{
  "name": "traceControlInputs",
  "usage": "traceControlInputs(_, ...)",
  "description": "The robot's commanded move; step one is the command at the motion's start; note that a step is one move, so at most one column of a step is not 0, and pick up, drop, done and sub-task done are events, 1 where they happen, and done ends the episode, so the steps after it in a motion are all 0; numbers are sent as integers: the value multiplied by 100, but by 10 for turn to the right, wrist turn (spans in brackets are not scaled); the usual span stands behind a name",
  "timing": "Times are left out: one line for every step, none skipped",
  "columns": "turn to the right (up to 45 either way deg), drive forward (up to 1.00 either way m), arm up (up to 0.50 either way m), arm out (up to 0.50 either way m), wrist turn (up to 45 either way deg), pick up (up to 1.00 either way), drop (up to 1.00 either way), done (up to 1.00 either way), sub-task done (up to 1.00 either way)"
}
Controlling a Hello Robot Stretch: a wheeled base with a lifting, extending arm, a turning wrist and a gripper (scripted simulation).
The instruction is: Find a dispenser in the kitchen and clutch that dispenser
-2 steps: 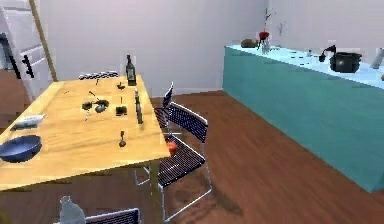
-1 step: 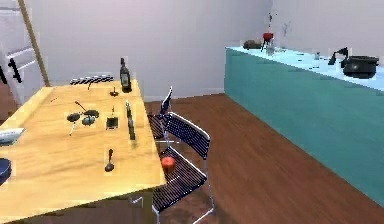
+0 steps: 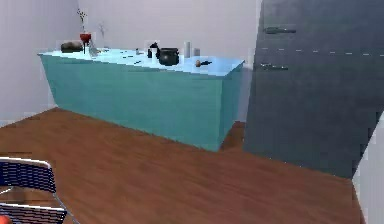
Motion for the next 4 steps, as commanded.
traceControlInputs(450, 0, 0, 0, 0, 0, 0, 0, 0)
traceControlInputs(120, 0, 0, 0, 0, 0, 0, 0, 0)
traceControlInputs(0, 10, 0, 0, 0, 0, 0, 0, 0)
traceControlInputs(-450, 0, 0, 0, 0, 0, 0, 0, 0)
